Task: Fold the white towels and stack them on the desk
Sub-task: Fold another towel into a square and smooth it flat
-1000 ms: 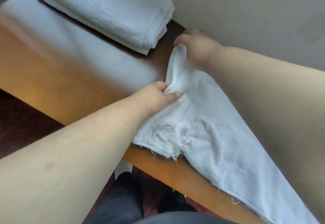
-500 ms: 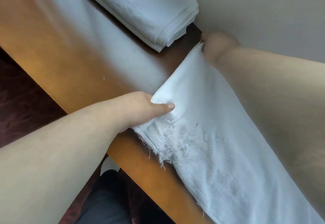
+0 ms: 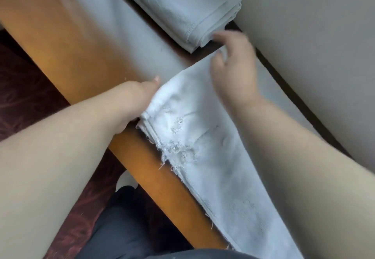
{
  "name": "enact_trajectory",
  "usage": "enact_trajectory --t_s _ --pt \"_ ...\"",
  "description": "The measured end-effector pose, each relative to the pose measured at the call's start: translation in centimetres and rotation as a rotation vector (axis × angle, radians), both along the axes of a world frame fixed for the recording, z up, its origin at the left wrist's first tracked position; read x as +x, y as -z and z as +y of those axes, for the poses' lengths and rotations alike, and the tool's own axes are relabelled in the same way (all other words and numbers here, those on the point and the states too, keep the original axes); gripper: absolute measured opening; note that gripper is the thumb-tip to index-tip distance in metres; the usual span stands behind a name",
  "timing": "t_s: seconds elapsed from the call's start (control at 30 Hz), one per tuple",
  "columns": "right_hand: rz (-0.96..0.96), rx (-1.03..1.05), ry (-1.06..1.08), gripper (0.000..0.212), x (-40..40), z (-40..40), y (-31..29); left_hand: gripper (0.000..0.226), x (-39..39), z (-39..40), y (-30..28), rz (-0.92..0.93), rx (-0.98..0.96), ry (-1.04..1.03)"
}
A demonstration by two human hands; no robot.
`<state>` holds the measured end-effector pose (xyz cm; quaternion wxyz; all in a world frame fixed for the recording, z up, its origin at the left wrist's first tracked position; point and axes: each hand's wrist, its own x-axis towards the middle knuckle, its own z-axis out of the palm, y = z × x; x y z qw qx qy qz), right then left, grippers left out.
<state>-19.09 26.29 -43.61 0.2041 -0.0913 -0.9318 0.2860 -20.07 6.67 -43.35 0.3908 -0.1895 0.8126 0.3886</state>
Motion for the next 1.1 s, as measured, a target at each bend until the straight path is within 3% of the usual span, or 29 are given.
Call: enact_trajectory --t_s 0.1,0.17,0.23,0.3,0.4,0.5,0.6,0.67,0.77,0.87,0.97,1.03,1.1 --pt "-0.263 0.081 -0.267 0.047 3.1 -3.8 2.0 0.028 -0.2 -1.1 0.0 0.044 0.037 0.142" --pt "-0.417 0.081 -0.288 0.052 4.2 -4.1 3.5 0.014 -0.2 -1.6 0.2 -0.011 0.145 0.219" --pt "-0.362 0.004 -0.278 0.052 4.8 -3.8 4.2 0.017 0.0 -2.0 0.5 0.002 0.213 0.256" --pt "-0.186 -0.200 -0.183 0.050 5.3 -3.8 4.4 0.016 0.1 -2.1 0.9 0.111 0.154 0.276" --pt "-0.025 -0.311 -0.039 0.038 6.0 -3.9 4.5 0.027 0.2 -2.0 1.4 0.203 0.132 0.170" --pt "-0.170 -0.284 -0.131 0.031 5.3 -3.5 3.4 0.028 0.2 -1.8 1.4 0.219 0.068 0.242" --pt "-0.380 -0.034 -0.363 0.046 4.7 -3.6 2.8 0.020 0.2 -1.7 0.5 0.217 0.017 0.357" --pt "-0.491 0.045 -0.390 0.056 4.8 -4.2 2.7 0.017 0.1 -1.6 0.1 0.222 0.050 0.397" --pt "-0.320 -0.135 -0.240 0.066 5.3 -5.4 2.0 0.004 0.0 -1.8 0.0 0.182 0.215 0.281" --pt "-0.192 -0.222 -0.102 0.067 6.1 -6.8 1.7 0.010 -0.4 -2.2 0.1 0.182 0.235 0.230" --pt "-0.287 -0.193 -0.121 0.056 7.2 -8.0 2.2 0.021 -0.9 -3.0 0.3 0.334 0.125 0.217" --pt "-0.431 -0.056 -0.179 0.056 7.4 -8.5 2.8 0.021 -0.8 -3.5 0.7 0.423 0.019 0.287" --pt "-0.548 0.068 -0.272 0.057 7.0 -8.9 3.1 0.023 -0.5 -3.8 1.2 0.424 -0.034 0.214"
